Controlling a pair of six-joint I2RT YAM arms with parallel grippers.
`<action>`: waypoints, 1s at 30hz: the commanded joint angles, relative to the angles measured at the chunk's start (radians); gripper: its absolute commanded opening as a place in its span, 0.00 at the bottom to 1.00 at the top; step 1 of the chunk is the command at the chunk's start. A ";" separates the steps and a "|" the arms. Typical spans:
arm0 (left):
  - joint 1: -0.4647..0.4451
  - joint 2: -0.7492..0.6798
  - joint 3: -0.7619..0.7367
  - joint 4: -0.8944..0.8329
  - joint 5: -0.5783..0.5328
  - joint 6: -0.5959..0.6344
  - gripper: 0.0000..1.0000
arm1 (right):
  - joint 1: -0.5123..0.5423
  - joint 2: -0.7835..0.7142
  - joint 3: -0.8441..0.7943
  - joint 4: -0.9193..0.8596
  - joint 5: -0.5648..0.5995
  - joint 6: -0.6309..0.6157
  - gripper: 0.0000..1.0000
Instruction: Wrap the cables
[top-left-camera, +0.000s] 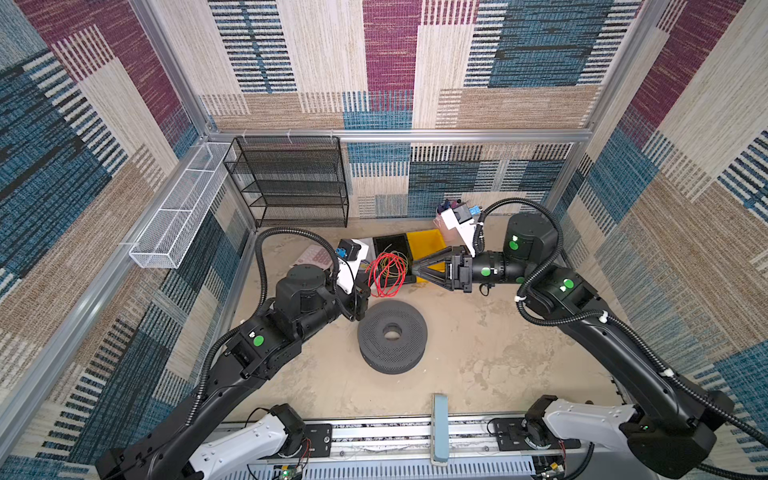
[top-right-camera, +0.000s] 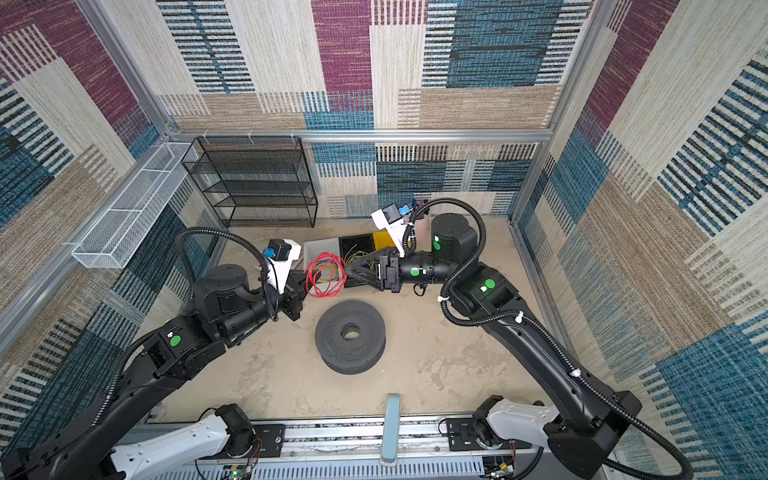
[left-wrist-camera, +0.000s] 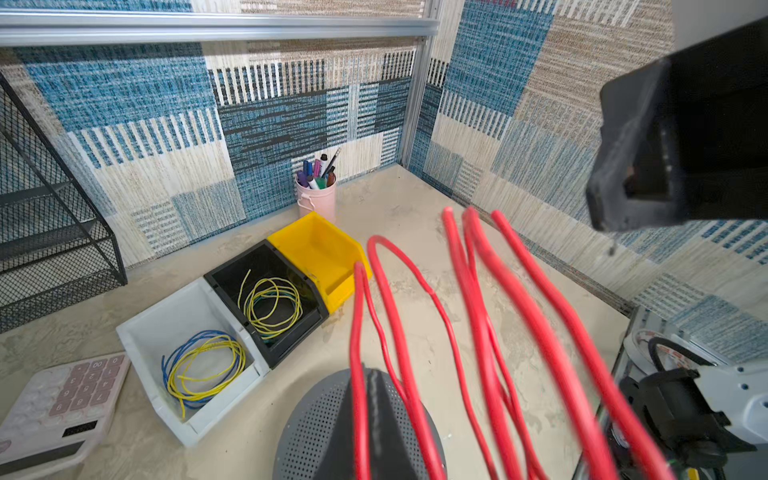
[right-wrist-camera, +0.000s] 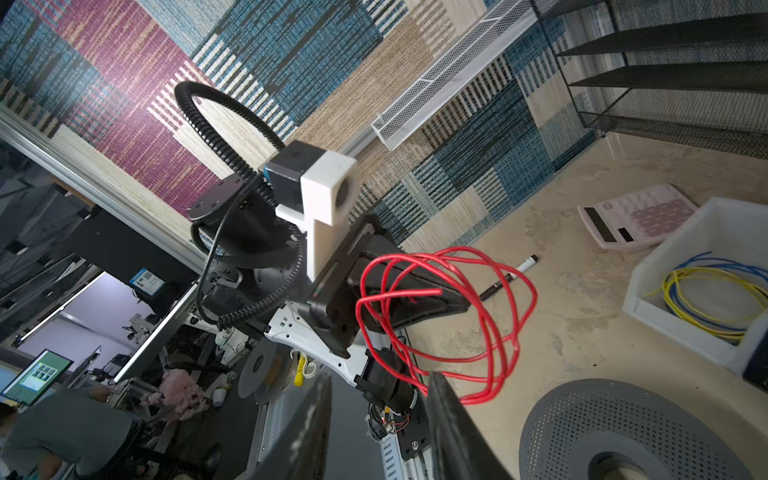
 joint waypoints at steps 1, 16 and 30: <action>-0.001 0.003 0.010 -0.016 -0.003 -0.030 0.00 | 0.054 0.027 0.019 0.023 0.055 -0.047 0.44; -0.004 -0.029 -0.022 0.004 0.017 -0.031 0.00 | 0.107 0.081 0.007 0.110 0.126 0.016 0.41; -0.008 -0.040 -0.026 -0.016 0.029 -0.018 0.00 | 0.112 0.135 -0.015 0.263 0.134 0.105 0.53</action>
